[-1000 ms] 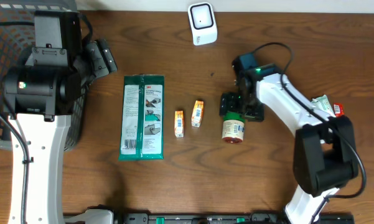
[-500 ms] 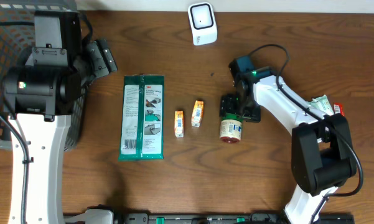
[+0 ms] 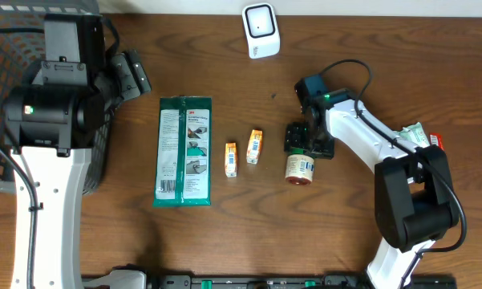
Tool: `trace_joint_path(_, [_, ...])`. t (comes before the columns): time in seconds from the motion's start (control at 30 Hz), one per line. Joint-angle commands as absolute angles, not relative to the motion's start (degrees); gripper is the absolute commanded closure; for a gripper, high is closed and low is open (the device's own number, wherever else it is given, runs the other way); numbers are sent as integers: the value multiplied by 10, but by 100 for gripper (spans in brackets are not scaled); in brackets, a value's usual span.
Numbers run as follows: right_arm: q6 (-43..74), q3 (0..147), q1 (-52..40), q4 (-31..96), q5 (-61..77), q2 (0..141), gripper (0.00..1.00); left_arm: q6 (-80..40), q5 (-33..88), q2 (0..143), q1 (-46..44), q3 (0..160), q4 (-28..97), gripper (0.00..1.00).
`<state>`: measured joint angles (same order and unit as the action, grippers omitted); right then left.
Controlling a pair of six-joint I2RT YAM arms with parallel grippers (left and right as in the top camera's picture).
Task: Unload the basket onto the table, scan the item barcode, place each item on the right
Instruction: 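Lower the right gripper and close it around the Knorr jar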
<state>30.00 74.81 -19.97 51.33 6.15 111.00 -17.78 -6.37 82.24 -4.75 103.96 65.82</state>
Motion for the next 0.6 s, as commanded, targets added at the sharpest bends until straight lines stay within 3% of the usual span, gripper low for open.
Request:
trace_joint_path(0.0, [306, 747, -199, 516, 55, 1118, 31, -173, -67, 824, -46, 1040, 660, 14])
trace_joint_path(0.33, [306, 749, -199, 522, 55, 1118, 39, -173, -67, 824, -46, 1040, 660, 14])
trace_joint_path(0.43, [293, 762, -199, 526, 55, 1117, 47, -173, -67, 824, -46, 1040, 660, 14])
trace_joint_path(0.57, [273, 809, -198, 563, 54, 1108, 51, -173, -67, 824, -46, 1040, 660, 14])
